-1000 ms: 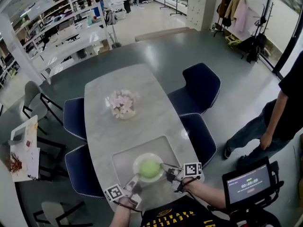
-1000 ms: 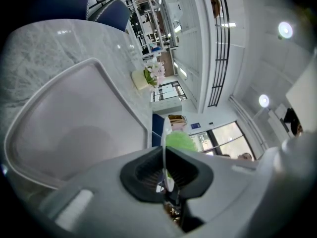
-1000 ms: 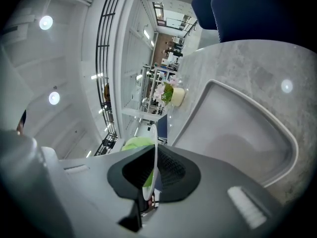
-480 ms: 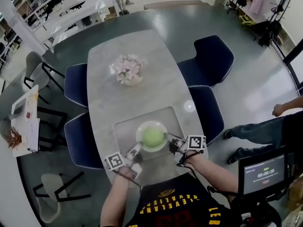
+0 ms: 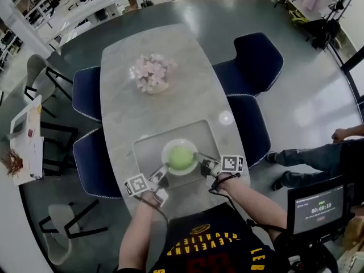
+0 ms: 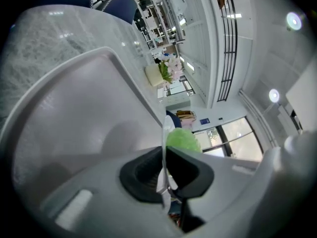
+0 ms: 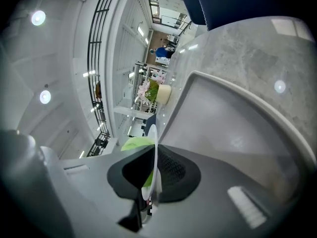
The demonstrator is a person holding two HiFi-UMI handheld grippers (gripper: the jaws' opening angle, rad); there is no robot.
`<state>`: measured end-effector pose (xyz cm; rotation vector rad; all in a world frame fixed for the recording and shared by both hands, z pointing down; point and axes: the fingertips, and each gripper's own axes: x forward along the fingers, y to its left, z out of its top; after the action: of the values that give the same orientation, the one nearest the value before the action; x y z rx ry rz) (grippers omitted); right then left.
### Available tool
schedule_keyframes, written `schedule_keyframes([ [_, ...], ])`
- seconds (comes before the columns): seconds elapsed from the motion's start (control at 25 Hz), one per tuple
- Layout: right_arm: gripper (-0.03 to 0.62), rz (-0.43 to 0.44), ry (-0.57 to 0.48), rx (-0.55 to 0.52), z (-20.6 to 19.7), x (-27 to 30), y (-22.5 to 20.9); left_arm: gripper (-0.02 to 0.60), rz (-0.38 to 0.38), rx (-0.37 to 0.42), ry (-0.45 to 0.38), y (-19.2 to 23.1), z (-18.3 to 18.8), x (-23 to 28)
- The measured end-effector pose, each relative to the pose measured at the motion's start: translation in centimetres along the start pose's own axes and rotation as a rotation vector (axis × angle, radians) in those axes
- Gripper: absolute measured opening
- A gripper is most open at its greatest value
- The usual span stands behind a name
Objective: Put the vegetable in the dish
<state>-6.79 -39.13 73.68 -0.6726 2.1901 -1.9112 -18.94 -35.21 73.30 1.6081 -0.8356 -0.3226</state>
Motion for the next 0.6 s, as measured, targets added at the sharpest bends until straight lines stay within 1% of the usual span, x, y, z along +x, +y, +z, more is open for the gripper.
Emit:
schedule_keyframes([
  [0.04, 0.017, -0.011, 0.002, 0.008, -0.1, 0.1, -0.4, 0.023, 0.03, -0.01, 0.005, 0.7, -0.1, 0.0],
  [0.12, 0.017, -0.036, 0.006, 0.018, -0.1, 0.4, -1.2, 0.026, 0.062, -0.028, 0.014, 1.6, -0.2, 0.1],
  [0.2, 0.018, -0.064, 0.013, 0.021, -0.2, 0.7, -1.9, 0.028, 0.091, -0.017, 0.026, 2.4, -0.2, 0.2],
  [0.36, 0.02, -0.116, 0.032, 0.02, -0.4, 0.9, -3.0, 0.034, 0.138, -0.011, 0.045, 3.5, -0.4, 0.5],
  [0.6, 0.021, -0.163, 0.052, 0.016, -0.7, 1.2, -3.6, 0.04, 0.187, 0.007, 0.059, 4.4, -0.3, 0.6],
])
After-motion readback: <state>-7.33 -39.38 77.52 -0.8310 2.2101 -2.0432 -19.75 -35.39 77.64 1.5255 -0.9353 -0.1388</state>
